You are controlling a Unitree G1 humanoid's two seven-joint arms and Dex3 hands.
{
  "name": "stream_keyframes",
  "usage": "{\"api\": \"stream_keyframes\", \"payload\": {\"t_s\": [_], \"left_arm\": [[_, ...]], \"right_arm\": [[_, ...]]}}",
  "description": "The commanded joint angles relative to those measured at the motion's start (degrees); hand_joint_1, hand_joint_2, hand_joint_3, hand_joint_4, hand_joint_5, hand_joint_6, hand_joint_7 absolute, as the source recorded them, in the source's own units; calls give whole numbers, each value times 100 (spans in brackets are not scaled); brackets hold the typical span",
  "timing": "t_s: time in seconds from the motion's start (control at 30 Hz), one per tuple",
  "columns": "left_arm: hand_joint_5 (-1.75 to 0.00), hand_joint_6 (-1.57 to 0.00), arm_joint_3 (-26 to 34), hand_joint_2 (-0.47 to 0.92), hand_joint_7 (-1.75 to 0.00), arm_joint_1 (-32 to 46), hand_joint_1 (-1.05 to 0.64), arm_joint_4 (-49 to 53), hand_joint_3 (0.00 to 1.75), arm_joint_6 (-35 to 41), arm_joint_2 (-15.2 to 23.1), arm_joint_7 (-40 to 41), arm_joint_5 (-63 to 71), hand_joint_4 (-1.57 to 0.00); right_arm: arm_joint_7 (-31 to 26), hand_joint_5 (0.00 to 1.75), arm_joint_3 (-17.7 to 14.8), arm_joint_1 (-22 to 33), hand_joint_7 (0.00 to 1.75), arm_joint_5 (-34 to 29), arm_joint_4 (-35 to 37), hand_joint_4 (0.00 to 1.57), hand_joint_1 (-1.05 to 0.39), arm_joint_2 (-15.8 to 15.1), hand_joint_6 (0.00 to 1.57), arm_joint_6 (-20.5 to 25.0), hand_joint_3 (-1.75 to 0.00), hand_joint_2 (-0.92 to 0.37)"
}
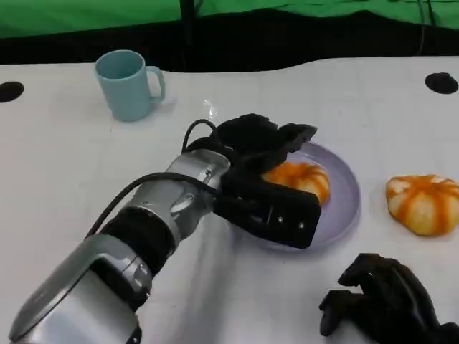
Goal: Grasp the bread from the table and place it into the plate.
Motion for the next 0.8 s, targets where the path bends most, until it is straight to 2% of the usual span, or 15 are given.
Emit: {"api": "stream_keyframes", "payload": {"t_s": [0.03, 0.37, 0.8], "left_arm": [[-31, -12, 202, 92, -6, 438, -94, -500, 33, -264, 423, -28, -251, -13], [-35, -19, 582, 92, -7, 1277, -85, -1762, 32, -501, 1004, -151, -644, -24], [-35, -21, 627, 92, -6, 1370, -83, -1943, 32, -443, 1030, -231, -656, -25]], "right_arm": [[51, 74, -51, -17, 38, 35, 54, 157, -104, -40, 157, -55, 0, -73], [55, 73, -56, -32, 37, 14, 54, 157, -104, -62, 157, -72, -1, -74], [54, 73, -58, -32, 36, 16, 53, 157, -104, -62, 157, -66, 0, -73]]}}
